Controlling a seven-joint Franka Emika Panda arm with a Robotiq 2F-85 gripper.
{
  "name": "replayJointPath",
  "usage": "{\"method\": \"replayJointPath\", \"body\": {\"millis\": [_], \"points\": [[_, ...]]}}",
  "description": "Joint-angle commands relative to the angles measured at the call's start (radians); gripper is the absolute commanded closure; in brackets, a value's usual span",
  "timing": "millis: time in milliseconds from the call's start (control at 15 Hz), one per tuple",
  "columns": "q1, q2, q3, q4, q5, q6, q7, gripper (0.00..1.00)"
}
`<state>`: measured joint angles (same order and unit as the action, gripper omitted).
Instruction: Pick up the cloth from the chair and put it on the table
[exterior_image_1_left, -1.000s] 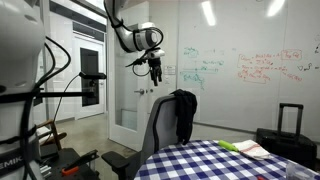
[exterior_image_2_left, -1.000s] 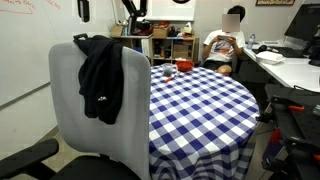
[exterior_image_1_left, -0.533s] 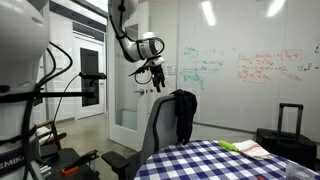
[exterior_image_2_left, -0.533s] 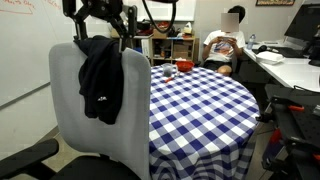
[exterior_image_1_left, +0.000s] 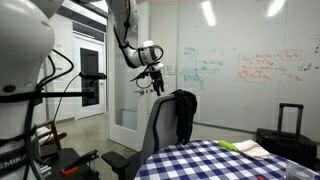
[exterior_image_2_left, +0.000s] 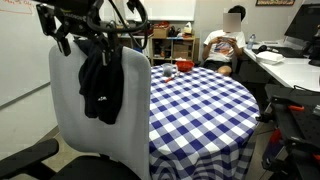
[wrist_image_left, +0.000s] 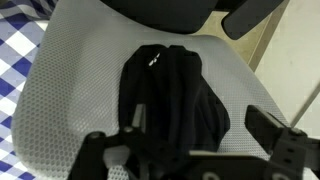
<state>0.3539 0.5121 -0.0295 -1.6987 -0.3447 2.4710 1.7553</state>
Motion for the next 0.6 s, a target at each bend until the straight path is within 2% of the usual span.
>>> {"method": "replayJointPath", "body": {"millis": [0, 467, 533], "points": [[0.038, 0.11, -0.042, 0.153, -0.029, -0.09, 0.03, 0.0], [0.042, 0.253, -0.083, 0.309, -0.017, -0.203, 0.018, 0.0], [0.039, 0.27, -0.086, 0.325, -0.013, -0.218, 0.016, 0.12]]}}
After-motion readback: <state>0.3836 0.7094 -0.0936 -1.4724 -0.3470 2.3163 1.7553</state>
